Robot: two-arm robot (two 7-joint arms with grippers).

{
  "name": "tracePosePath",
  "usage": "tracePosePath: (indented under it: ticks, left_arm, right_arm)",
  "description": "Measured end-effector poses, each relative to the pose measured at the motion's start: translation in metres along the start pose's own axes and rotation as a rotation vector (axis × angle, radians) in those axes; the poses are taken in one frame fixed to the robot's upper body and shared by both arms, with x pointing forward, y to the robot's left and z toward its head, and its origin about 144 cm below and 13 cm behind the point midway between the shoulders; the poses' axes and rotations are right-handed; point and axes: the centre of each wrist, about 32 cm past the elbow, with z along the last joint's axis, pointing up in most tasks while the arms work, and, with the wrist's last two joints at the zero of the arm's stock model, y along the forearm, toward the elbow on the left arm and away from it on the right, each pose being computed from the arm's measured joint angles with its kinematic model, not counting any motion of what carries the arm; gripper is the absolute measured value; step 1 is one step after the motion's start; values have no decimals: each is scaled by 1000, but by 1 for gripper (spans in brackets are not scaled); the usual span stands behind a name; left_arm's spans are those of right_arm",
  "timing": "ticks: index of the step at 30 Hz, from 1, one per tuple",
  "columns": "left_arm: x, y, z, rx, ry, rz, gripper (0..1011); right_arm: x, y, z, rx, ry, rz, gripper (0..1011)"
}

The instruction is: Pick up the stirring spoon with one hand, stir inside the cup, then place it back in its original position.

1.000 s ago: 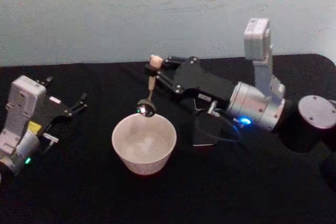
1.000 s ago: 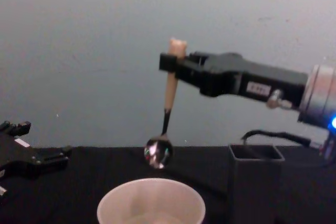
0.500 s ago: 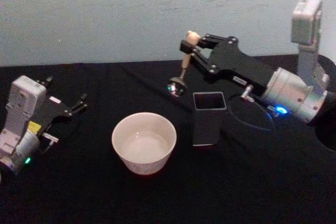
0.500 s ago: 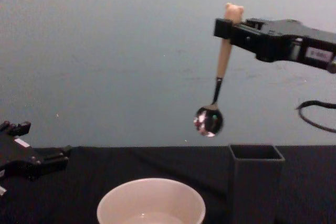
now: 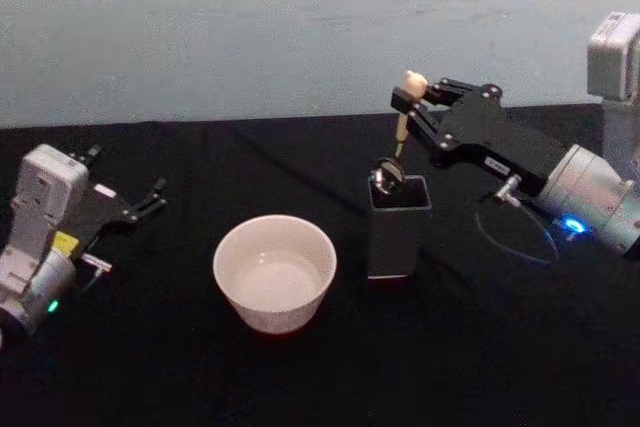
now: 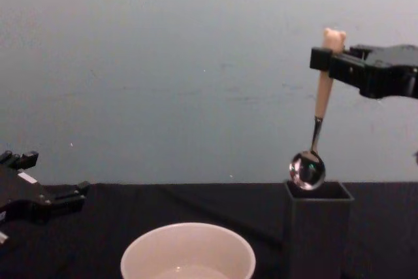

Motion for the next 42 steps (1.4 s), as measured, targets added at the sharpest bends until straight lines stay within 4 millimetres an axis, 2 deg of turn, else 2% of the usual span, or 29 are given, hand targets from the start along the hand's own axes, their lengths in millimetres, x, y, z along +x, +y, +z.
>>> tracePosePath:
  ticks: [12,26,42]
  left_arm:
    - [0,0,0,0,0,0,1001]
    - [0,0,0,0,0,0,1001]
    - [0,0,0,0,0,0,1001]
  right_arm:
    - [-6,-4,-11,-56,45,-35,188]
    - [-25,-2,-46,-117,125,-81,188]
    - [-29,2,-70,-148,149,-122,188]
